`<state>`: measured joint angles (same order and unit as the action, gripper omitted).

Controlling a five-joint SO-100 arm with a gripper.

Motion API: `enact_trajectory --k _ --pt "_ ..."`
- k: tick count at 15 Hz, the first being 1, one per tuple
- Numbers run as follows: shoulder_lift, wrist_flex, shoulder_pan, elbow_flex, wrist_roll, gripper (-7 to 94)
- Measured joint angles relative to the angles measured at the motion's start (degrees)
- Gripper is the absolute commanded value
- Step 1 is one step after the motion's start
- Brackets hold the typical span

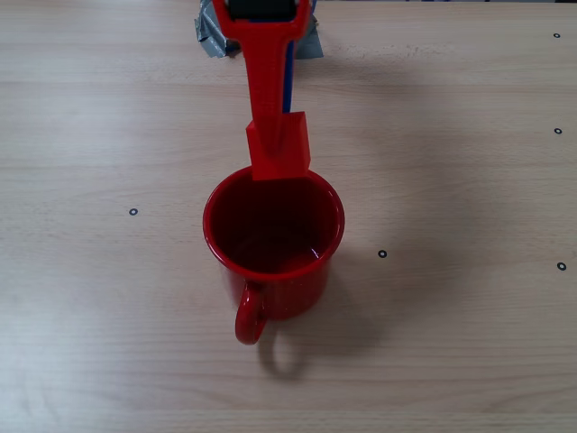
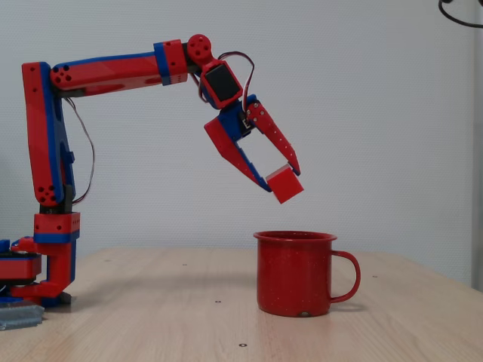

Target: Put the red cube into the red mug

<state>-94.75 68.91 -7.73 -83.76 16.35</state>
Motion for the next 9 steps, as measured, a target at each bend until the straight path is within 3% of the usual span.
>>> enact_trajectory --k 5,9 --pt "0.09 -5.45 -0.09 -9.05 -1.67 2" --pt "0.09 -6.24 -0.09 -9.32 -3.43 20"
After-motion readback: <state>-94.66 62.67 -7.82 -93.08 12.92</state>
